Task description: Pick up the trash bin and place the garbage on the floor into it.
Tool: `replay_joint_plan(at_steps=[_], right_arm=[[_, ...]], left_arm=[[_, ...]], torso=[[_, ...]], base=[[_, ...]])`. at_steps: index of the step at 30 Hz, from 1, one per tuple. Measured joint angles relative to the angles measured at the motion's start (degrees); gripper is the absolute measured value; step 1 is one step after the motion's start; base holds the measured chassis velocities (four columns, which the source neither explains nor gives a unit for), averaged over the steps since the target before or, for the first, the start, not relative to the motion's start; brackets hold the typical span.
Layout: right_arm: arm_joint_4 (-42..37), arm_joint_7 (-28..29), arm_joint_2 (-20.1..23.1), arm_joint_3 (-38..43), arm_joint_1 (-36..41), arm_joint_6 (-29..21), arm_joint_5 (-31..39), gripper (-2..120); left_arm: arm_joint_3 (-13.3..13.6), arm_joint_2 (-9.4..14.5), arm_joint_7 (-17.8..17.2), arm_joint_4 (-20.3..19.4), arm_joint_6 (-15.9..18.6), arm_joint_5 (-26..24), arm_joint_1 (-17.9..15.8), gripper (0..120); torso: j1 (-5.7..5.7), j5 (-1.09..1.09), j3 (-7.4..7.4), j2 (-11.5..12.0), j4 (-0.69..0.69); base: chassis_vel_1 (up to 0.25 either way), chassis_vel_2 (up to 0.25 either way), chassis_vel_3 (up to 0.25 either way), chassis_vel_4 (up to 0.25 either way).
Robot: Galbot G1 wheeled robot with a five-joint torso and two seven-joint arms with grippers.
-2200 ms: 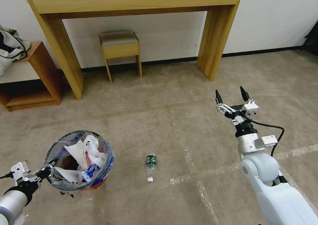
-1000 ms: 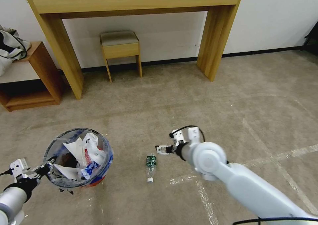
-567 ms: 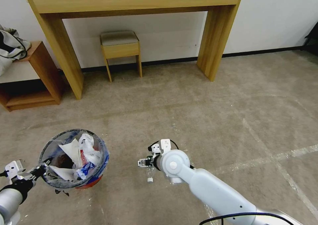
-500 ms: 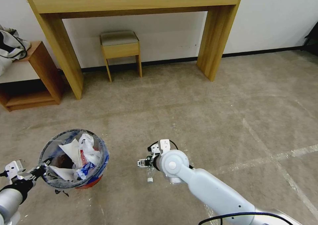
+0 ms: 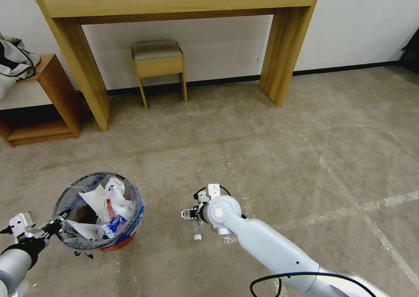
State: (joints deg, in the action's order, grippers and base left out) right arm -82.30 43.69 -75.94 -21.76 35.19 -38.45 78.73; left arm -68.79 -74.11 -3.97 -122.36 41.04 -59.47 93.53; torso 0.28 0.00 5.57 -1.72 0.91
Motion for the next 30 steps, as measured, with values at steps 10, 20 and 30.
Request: replay_joint_plan(at_steps=[10, 20, 30], right_arm=[[6.5, -3.0, -2.2, 1.8, -2.0, 0.7, -1.5, 100], [11.6, -6.0, -3.8, 1.3, -2.2, 1.1, -3.7, 100], [16.7, -9.5, -5.4, 2.1, -1.8, 2.0, -6.2, 98]], left_arm=[[-0.1, -0.2, 0.0, -0.2, 0.0, 0.2, 0.3, 1], [-0.3, -0.5, -0.1, -0.6, 0.0, 0.2, 0.7, 1], [-0.2, -0.4, -0.3, -0.6, 0.0, 0.2, 0.4, 1]], torso=[[0.00, 0.00, 0.00, 0.0, 0.00], [0.00, 0.00, 0.00, 0.0, 0.00], [0.00, 0.00, 0.00, 0.0, 0.01]], base=[[0.000, 0.000, 0.000, 0.000], [0.000, 0.000, 0.000, 0.000], [0.000, 0.000, 0.000, 0.000]])
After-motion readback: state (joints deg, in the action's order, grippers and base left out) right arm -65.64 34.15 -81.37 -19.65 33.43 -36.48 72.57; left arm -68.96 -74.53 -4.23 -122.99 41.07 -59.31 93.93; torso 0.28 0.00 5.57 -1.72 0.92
